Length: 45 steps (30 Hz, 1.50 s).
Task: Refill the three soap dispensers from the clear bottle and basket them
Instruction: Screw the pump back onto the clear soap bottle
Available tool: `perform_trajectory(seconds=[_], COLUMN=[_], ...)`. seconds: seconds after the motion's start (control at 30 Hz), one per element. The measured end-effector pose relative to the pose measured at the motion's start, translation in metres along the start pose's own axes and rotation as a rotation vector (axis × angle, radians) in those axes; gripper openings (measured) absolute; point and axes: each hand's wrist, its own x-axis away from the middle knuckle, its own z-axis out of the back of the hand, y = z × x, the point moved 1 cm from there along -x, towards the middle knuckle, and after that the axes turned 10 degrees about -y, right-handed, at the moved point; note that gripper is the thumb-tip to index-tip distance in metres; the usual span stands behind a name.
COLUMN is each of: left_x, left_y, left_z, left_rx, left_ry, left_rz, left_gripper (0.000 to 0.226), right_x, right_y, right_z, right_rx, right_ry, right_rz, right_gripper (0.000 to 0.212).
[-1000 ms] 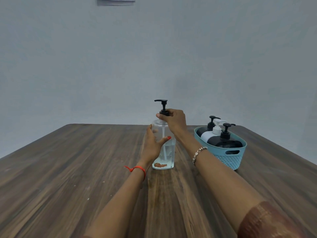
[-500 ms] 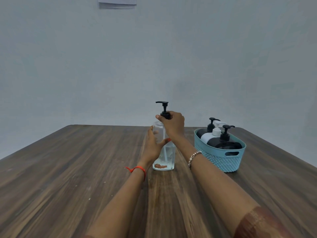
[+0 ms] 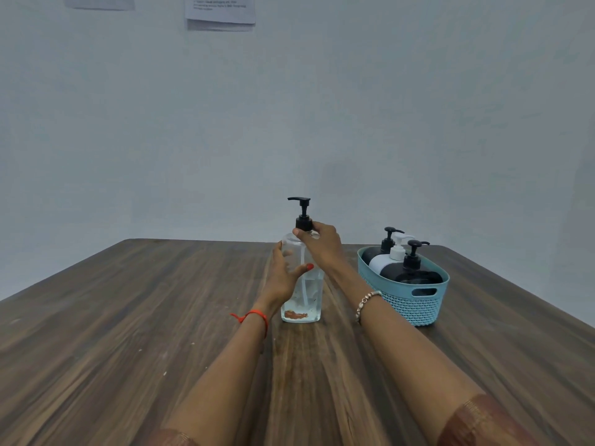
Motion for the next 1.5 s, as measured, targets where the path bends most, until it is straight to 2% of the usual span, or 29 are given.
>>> perform_trajectory(seconds=[0.13, 0.23, 0.33, 0.5, 0.73, 0.87, 1.07, 1.27, 1.4, 1.5], left_x=[0.004, 0.005, -0.008, 0.037, 0.021, -0.021, -0.128, -0.230, -0.274, -0.297], left_y=[0.002, -0.014, -0.062, -0.014, -0.015, -0.014, 0.012, 0.010, -0.002, -0.015], left_z=[0.000, 0.000, -0.001, -0.001, 0.006, 0.010, 0.008, -0.025, -0.054, -0.077], left_rx=[0.004, -0.011, -0.021, -0.081, -0.040, -0.030, -0.053, 0.039, 0.004, 0.004], left_ry=[-0.026, -0.022, -0.039, 0.010, 0.100, 0.108, 0.108, 0.055, 0.045, 0.025], left_rz=[0.018, 0.002, 0.022, -0.043, -0.073, -0.043, -0.198, -0.233, -0.190, -0.118], left_gripper=[0.069, 0.081, 0.087, 0.045, 0.025, 0.018, 0.024, 0.025, 0.012, 0.021], right_x=[0.019, 0.035, 0.042, 0.050, 0.033, -0.003, -0.104, -0.190, -0.225, -0.241], right_y=[0.005, 0.012, 0.018, 0.037, 0.052, 0.044, 0.027, 0.040, 0.077, 0.113], right_z=[0.004, 0.002, 0.000, -0.004, -0.009, 0.005, 0.056, 0.124, 0.157, 0.172], right_rx=[-0.106, -0.158, -0.182, -0.195, -0.032, 0.035, 0.101, 0.221, 0.206, 0.174], right_ry=[-0.139, -0.161, -0.159, -0.183, -0.047, -0.011, 0.102, -0.070, -0.121, -0.136], right_rz=[-0.076, -0.088, -0.096, -0.074, -0.177, -0.144, -0.196, -0.299, -0.372, -0.453], right_gripper=[0.047, 0.062, 0.066, 0.042, 0.036, 0.031, 0.040, 0.037, 0.045, 0.032])
